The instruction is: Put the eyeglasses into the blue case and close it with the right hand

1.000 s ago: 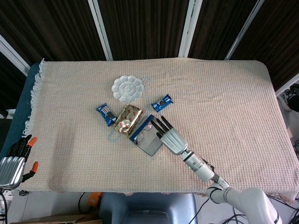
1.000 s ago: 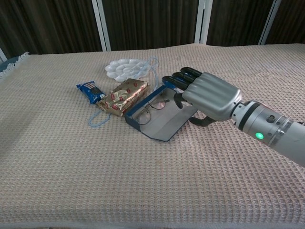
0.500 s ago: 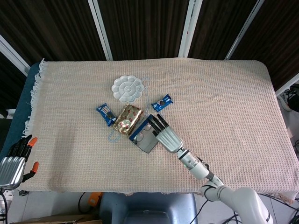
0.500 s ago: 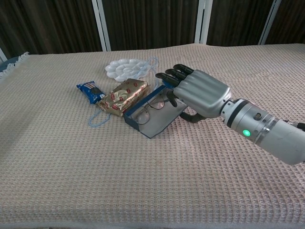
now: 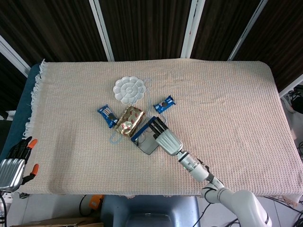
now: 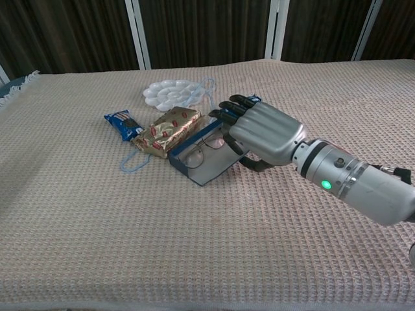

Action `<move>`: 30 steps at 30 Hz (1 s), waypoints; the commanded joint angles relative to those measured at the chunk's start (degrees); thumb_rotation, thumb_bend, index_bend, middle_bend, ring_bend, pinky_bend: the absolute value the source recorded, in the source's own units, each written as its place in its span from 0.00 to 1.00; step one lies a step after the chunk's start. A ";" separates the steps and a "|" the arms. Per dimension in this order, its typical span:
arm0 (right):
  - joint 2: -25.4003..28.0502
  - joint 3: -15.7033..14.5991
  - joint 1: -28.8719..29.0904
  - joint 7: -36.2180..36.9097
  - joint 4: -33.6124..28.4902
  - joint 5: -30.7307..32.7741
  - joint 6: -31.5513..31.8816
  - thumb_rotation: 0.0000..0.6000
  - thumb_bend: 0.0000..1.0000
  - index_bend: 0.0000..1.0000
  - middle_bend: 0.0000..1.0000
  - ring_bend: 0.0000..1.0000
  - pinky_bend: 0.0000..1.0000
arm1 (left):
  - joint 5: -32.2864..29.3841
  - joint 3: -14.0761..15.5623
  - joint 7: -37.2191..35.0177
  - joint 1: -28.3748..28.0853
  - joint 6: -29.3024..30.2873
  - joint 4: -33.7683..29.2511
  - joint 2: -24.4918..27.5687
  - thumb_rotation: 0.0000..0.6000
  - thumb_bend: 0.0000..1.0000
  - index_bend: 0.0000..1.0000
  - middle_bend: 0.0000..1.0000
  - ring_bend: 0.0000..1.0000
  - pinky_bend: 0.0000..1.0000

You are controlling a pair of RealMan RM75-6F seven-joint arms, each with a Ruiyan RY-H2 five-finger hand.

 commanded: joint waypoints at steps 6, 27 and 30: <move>1.33 -0.80 -0.78 0.77 -1.19 -0.66 2.05 1.00 0.65 0.78 0.21 0.00 0.00 | 0.25 0.08 -0.15 0.01 0.09 0.04 0.03 1.00 0.41 0.00 0.00 0.00 0.14; 15.82 -8.84 -10.63 0.21 -17.49 -4.80 8.64 1.00 0.66 0.78 0.21 0.00 0.00 | 0.29 0.13 0.79 -0.05 -0.02 -0.13 -0.27 1.00 0.41 0.00 0.00 0.00 0.14; 17.27 -9.68 -11.84 0.17 -19.19 -5.63 9.82 1.00 0.66 0.78 0.21 0.00 0.00 | 0.28 0.18 0.90 -0.12 -0.22 -0.16 -0.31 1.00 0.41 0.00 0.00 0.00 0.14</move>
